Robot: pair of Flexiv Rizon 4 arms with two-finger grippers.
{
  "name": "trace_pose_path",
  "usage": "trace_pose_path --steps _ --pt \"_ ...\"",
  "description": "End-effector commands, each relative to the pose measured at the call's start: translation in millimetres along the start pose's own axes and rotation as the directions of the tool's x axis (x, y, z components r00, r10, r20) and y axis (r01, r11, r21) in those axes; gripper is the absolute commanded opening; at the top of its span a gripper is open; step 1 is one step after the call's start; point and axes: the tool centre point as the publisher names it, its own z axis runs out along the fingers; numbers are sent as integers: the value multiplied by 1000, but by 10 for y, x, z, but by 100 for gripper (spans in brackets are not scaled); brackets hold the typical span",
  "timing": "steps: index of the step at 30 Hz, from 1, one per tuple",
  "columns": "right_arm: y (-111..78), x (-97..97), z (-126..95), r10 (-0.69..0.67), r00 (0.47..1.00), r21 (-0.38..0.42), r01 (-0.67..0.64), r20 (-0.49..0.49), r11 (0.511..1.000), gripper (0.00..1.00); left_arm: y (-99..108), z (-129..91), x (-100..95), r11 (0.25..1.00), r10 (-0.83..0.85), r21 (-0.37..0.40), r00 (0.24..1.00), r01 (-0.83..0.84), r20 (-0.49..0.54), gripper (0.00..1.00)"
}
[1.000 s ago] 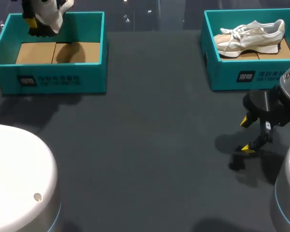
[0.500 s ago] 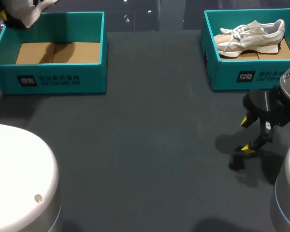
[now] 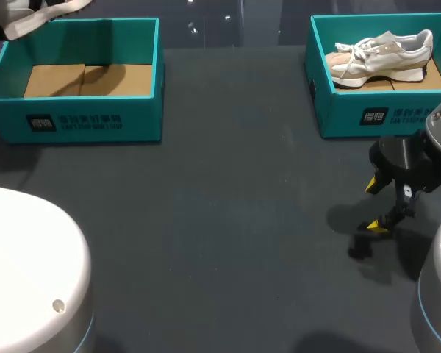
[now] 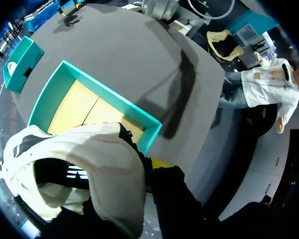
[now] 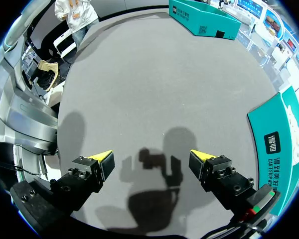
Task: Take the shoe out of the shoebox, open the shoe tongue, remove and reinsert the insole, then place the shoe into the shoebox
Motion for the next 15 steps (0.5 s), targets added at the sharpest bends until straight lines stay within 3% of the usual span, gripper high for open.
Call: trace_pose_path --steps 1,13,15 --pt "-5 11 2 0 1000 1 0 2 1000 100 -37 -17 4 956 270 -92 957 -280 -107 0" --pt "-5 11 2 0 1000 1 0 2 1000 100 -37 -17 4 956 270 -92 957 -280 -107 0" --pt "-5 11 2 0 1000 1 0 2 1000 100 -83 -19 -10 928 340 -123 934 -352 -106 0"
